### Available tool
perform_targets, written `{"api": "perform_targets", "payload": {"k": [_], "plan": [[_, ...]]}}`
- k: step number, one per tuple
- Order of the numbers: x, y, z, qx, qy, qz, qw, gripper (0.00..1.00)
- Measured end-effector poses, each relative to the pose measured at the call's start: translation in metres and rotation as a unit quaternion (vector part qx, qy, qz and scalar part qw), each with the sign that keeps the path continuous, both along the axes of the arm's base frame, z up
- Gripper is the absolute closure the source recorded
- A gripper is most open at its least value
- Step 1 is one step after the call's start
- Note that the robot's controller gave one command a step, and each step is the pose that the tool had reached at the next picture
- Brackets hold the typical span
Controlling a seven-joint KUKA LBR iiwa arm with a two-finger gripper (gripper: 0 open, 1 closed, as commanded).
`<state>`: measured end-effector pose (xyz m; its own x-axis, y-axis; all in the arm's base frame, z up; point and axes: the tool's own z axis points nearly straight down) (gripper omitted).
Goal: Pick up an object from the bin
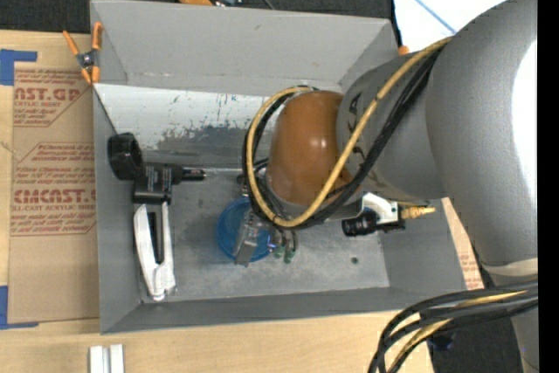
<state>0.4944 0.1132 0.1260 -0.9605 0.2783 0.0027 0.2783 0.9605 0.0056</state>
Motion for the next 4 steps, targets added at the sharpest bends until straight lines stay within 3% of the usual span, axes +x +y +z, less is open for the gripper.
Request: {"api": "perform_targets", "payload": {"k": [1,2,3,4], "plan": [[0.014,0.008,0.019,0.001,-0.0033,0.03,0.9995,1.0],[0.014,0.008,0.019,0.002,-0.0032,0.03,0.9995,1.0],[0.014,-0.005,-0.03,0.001,-0.0011,0.006,1.0,1.0],[0.011,-0.008,-0.025,0.002,-0.0035,0.011,0.9999,1.0]]}}
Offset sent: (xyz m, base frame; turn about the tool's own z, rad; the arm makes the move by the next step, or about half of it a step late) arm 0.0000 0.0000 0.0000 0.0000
